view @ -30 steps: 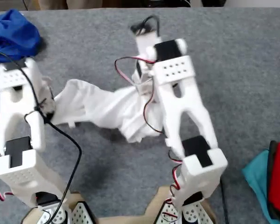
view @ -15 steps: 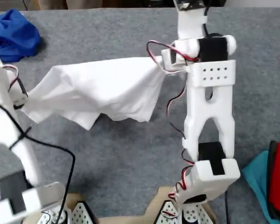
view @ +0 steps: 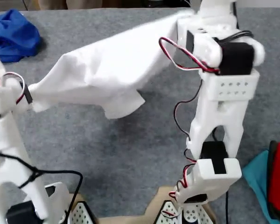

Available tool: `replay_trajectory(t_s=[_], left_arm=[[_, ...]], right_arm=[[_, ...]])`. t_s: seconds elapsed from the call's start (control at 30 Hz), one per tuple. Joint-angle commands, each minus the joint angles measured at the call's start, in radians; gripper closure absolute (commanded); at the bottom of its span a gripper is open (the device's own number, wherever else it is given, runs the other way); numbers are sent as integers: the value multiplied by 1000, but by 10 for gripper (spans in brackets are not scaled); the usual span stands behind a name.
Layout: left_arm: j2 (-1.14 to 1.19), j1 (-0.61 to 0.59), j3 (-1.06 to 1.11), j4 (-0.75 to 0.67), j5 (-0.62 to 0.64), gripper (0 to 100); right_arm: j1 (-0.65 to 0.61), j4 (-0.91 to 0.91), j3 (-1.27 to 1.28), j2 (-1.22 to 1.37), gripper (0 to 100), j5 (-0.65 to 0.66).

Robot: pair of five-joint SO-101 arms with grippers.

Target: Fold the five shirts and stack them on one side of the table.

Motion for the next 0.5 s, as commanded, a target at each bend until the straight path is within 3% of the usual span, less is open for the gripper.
replay_trajectory(t_s=[0.0,0.1,0.3,0.47], left_arm=[[-50,6,11,11,-9,981],[-71,12,109,11,-18,979],[-99,6,353,11,-196,962],[-105,3,563,11,-275,748]], right_arm=[[-38,-32,-67,-1,994,-5],[-53,-2,-44,-1,994,-6],[-96,167,-10,-1,994,-3],[-99,201,22,-8,994,-3]])
